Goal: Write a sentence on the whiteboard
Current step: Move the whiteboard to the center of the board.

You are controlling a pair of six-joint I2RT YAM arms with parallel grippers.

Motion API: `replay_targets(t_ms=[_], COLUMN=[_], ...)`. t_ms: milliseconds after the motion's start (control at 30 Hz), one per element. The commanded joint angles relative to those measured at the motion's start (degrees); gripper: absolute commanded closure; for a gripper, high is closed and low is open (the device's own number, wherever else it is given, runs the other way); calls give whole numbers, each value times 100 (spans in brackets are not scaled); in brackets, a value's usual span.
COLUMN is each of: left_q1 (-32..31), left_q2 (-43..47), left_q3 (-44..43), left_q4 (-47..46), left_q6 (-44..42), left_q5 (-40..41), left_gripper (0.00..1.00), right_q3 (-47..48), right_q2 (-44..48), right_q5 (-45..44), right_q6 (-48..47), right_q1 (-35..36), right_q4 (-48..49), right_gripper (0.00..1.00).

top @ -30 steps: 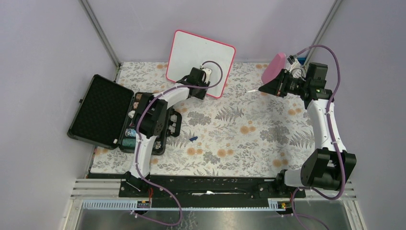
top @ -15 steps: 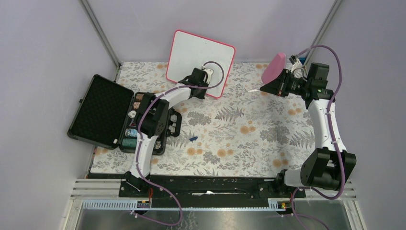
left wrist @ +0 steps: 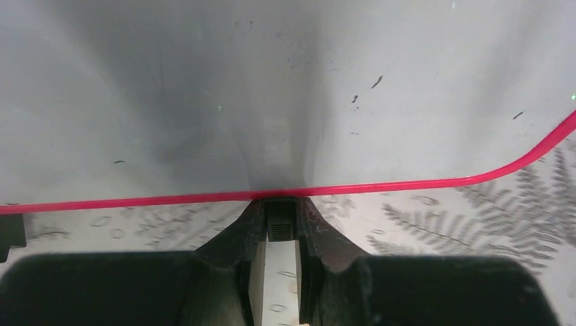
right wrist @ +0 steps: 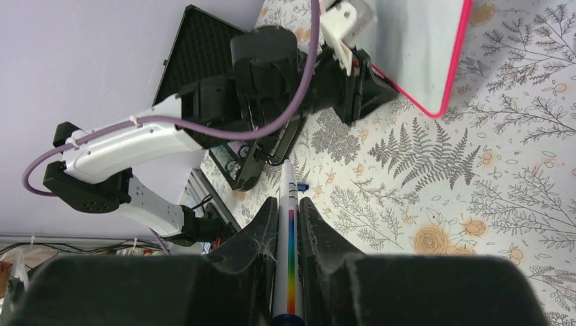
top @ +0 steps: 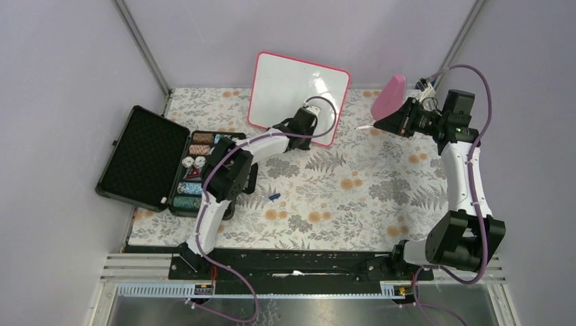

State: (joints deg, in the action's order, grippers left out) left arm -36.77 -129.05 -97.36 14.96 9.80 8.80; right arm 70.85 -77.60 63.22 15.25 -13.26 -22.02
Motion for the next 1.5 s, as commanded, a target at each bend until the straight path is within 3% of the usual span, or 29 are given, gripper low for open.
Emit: replay_targets(t_ms=[0, 300, 600, 767, 1133, 1467], left_q1=[-555, -1002, -944, -519, 779, 997], left_q2=[355, 391, 1200, 1968, 2072, 1635], left_q3=[51, 124, 463, 993, 1724, 1691], left_q4=[-1, 37, 59, 1, -157, -345], left_q6=[589, 1243, 886, 737, 76, -120], left_q5=[-234, -416, -285, -456, -653, -851], left_gripper=[100, 93, 56, 39, 50, 56], right_q3=[64, 134, 188, 70, 26, 25], right_q2=[266, 269, 253, 275, 342, 325], right_q5=[268, 326, 428, 410, 404, 406], right_q6=[12, 39, 37, -30, -11, -9], right_q1=[-142, -303, -450, -451, -450, -450], right_q4=[80, 75, 79, 76, 83, 71], right_gripper=[100, 100, 100, 100, 100, 100])
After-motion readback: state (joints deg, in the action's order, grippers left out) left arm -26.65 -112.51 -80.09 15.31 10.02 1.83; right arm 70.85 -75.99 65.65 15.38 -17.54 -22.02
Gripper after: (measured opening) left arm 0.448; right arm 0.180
